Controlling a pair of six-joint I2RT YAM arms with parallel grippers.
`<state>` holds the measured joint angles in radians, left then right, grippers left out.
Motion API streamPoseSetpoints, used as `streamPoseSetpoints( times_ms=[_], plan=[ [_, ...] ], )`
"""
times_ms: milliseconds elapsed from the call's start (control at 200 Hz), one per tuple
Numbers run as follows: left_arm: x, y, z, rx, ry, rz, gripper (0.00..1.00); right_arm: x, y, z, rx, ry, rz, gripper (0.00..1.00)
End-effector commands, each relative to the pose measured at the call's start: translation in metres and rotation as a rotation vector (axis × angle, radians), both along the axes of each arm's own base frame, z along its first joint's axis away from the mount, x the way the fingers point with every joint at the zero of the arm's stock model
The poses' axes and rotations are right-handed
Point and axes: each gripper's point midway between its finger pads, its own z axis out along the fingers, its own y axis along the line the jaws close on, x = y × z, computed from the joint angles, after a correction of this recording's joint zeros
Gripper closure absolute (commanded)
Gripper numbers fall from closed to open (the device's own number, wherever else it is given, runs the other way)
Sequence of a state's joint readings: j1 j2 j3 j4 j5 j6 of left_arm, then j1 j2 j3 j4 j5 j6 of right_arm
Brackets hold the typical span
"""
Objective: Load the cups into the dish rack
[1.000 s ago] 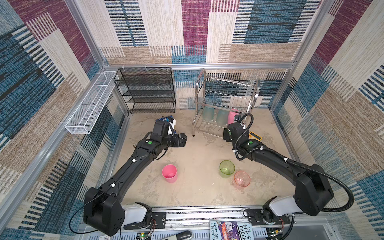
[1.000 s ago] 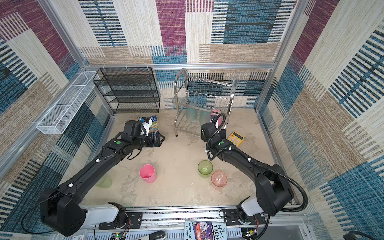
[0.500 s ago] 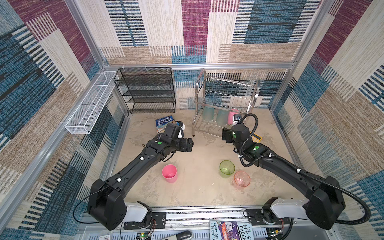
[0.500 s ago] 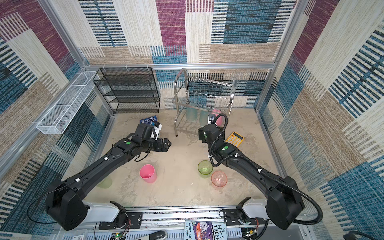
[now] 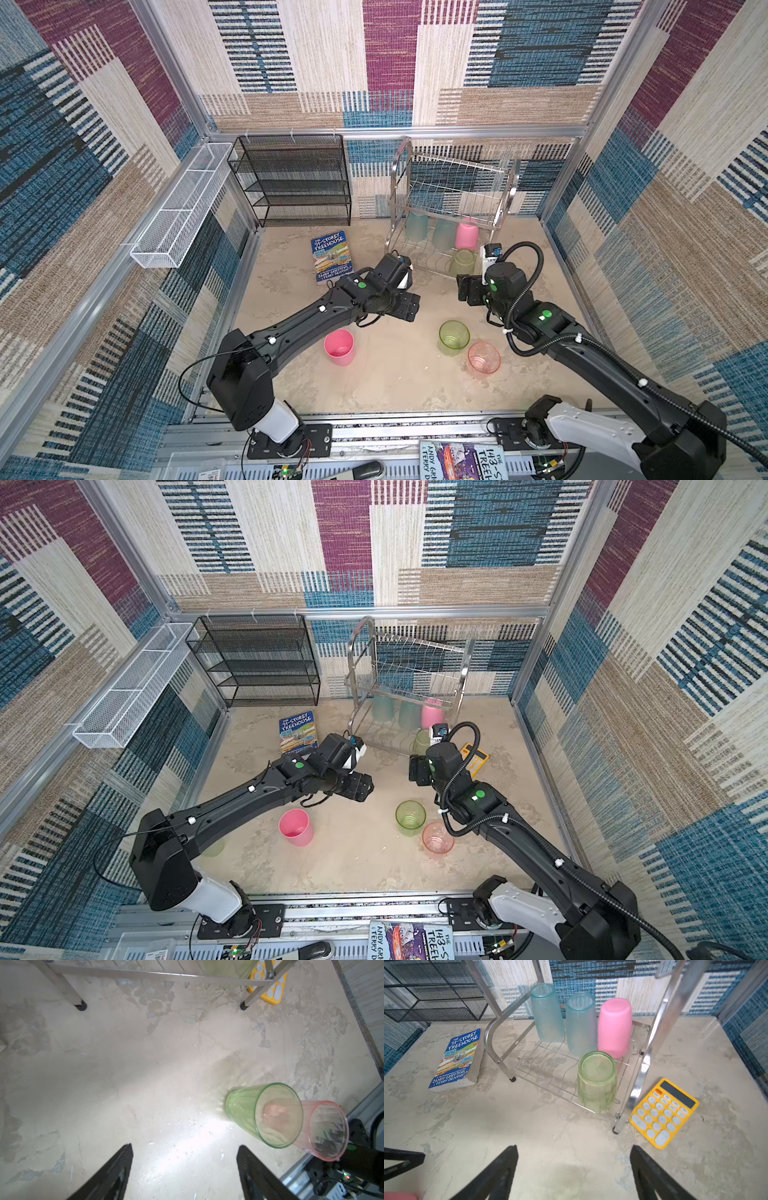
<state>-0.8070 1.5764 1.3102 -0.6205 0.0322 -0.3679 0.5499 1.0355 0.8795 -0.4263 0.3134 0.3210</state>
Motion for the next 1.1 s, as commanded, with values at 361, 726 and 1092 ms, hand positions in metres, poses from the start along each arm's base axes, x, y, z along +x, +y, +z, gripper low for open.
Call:
streamPoseSetpoints(
  times_ms=[361, 726, 1092],
  plan=[
    [-0.032, -0.055, -0.033, 0.159, 0.048, -0.087, 0.26, -0.038, -0.01, -0.083, 0.169, 0.283, -0.029, 0.16],
    [-0.028, -0.087, -0.052, 0.235, 0.038, -0.132, 0.38, -0.042, -0.022, -0.082, 0.24, 0.257, -0.082, 0.17],
    [-0.028, -0.1, -0.073, 0.305, 0.058, -0.162, 0.65, -0.039, -0.023, -0.076, 0.252, 0.226, -0.065, 0.18]
  ],
)
